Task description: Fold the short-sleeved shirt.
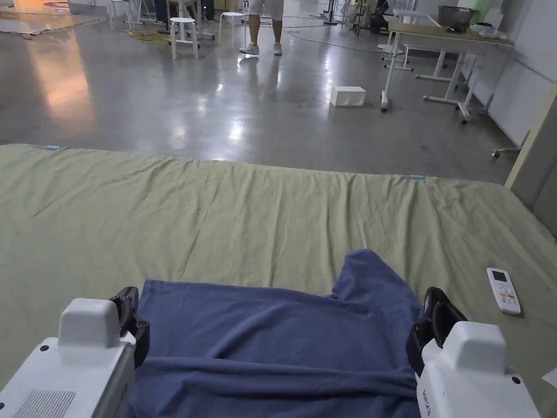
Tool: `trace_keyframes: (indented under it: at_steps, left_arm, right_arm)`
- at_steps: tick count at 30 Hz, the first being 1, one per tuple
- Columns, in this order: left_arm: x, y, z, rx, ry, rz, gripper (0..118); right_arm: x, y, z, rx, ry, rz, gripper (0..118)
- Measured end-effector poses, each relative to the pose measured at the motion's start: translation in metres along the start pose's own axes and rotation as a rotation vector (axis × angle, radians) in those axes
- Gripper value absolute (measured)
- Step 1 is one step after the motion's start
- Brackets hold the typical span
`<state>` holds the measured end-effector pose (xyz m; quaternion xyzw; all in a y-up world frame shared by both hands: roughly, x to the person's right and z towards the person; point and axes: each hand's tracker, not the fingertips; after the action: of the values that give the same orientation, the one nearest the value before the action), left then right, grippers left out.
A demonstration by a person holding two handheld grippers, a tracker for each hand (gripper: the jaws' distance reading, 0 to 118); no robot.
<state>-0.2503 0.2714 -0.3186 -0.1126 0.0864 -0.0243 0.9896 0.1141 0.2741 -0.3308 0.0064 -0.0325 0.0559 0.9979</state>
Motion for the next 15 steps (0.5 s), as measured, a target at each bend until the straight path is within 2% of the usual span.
trace_keyframes:
  at_steps: [4, 6, 10, 13, 14, 15]
  left_arm:
    - [-0.017, -0.013, -0.011, -0.146, -0.018, 0.012, 0]
    - [-0.029, -0.026, -0.023, -0.277, -0.011, -0.009, 0]
    - [-0.055, -0.057, -0.043, -0.464, -0.005, 0.044, 0]
    - [-0.068, -0.084, -0.064, -0.602, 0.004, 0.077, 1]
    - [-0.072, -0.092, -0.071, -0.621, 0.004, 0.083, 7]
    - [-0.074, -0.098, -0.077, -0.649, 0.001, 0.088, 22]
  right_arm:
    - [0.001, -0.001, 0.0, -0.025, -0.004, 0.01, 0]
    - [0.003, -0.005, -0.002, -0.042, 0.004, 0.004, 0]
    - [0.004, -0.013, -0.007, -0.113, 0.004, 0.008, 0]
    - [0.006, -0.024, -0.009, -0.192, 0.007, -0.047, 0]
    - [0.005, -0.025, -0.01, -0.179, 0.004, -0.023, 0]
    - [0.006, -0.027, -0.01, -0.189, 0.005, -0.021, 0]
